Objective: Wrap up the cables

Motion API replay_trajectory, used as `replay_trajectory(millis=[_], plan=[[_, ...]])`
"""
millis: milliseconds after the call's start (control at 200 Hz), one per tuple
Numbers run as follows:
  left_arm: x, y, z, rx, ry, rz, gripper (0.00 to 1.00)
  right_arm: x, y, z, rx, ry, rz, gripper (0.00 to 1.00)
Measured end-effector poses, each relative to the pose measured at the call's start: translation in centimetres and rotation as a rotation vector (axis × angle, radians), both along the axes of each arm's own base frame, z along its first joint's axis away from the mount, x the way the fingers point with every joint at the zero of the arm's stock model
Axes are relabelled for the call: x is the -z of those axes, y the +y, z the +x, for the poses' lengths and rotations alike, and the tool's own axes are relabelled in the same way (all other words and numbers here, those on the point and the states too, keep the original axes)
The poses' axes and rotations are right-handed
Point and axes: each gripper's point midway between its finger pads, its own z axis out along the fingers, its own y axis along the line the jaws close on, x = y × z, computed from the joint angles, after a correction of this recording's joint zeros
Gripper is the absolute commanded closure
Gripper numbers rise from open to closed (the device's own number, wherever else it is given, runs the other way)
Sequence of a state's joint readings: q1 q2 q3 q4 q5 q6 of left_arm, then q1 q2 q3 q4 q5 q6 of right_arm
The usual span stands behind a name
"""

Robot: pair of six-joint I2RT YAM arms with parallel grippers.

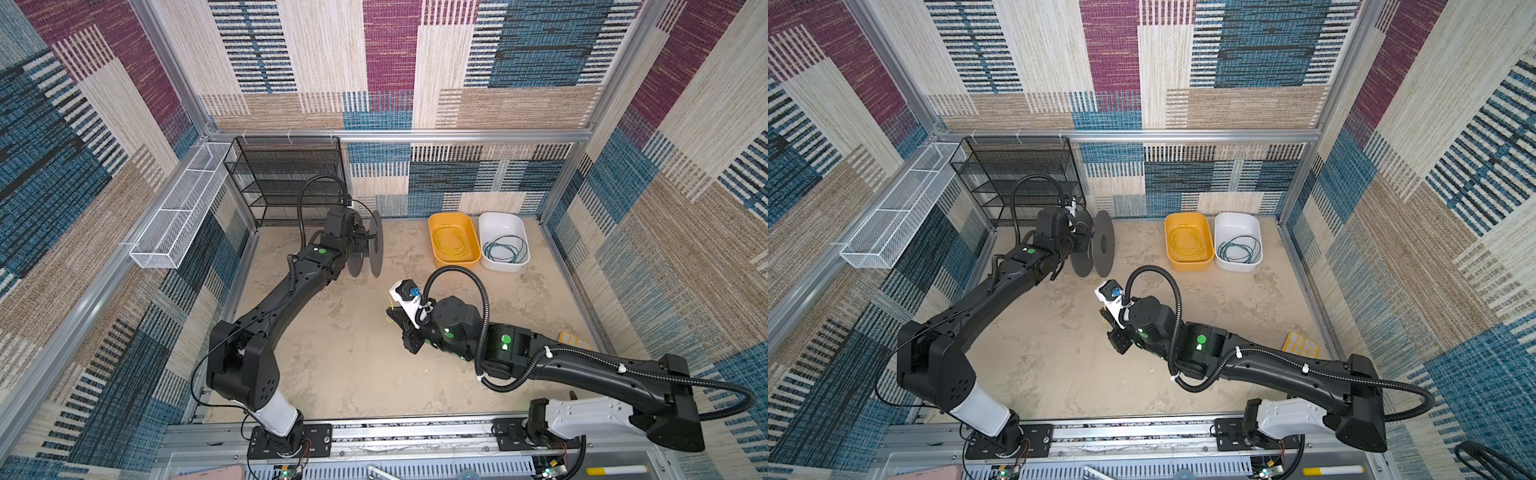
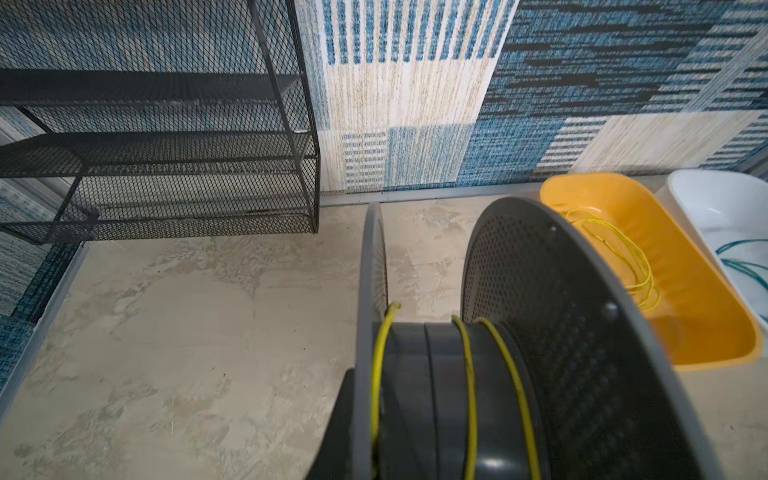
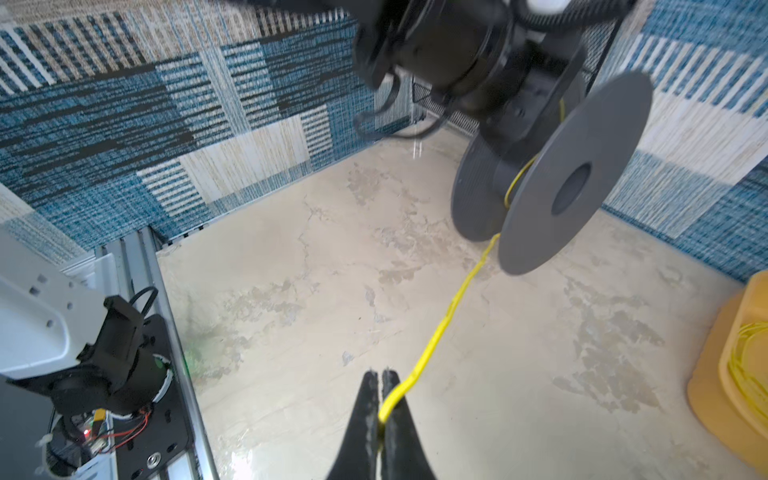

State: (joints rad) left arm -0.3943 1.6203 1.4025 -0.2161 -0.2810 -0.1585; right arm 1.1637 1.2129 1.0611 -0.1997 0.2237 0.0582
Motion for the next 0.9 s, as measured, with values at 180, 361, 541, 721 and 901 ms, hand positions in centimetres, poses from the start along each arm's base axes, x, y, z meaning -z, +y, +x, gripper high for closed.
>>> replay_trajectory(millis=[180,361,541,721,901], plan=[[0.8,1.1,-1.5,-0.011,-0.036,0.061,1.0,-2.3,-1.8,4.9,0.062,-0.048,0.005,1.0],[0.2,0.5,-3.0,0.054,-0.065,0.183,1.0,-5.0,-1.3,7.6,0.043,-0.093,0.045,1.0],[0.3,0.7,-5.1,0.106,-0.062,0.274,1.0,-6.8,-1.2,10.1,0.039,-0.115,0.075,1.0],[-1.0,1.7,-7.9,0.131,-0.091,0.31,1.0,-7.1,-2.8,14.1,0.091,-0.122,0.088,1.0],[-0.8,0.7,-11.3,0.245,-0.082,0.371,1.0,-5.9,-4.1,17.3,0.122,-0.108,0.084,1.0]])
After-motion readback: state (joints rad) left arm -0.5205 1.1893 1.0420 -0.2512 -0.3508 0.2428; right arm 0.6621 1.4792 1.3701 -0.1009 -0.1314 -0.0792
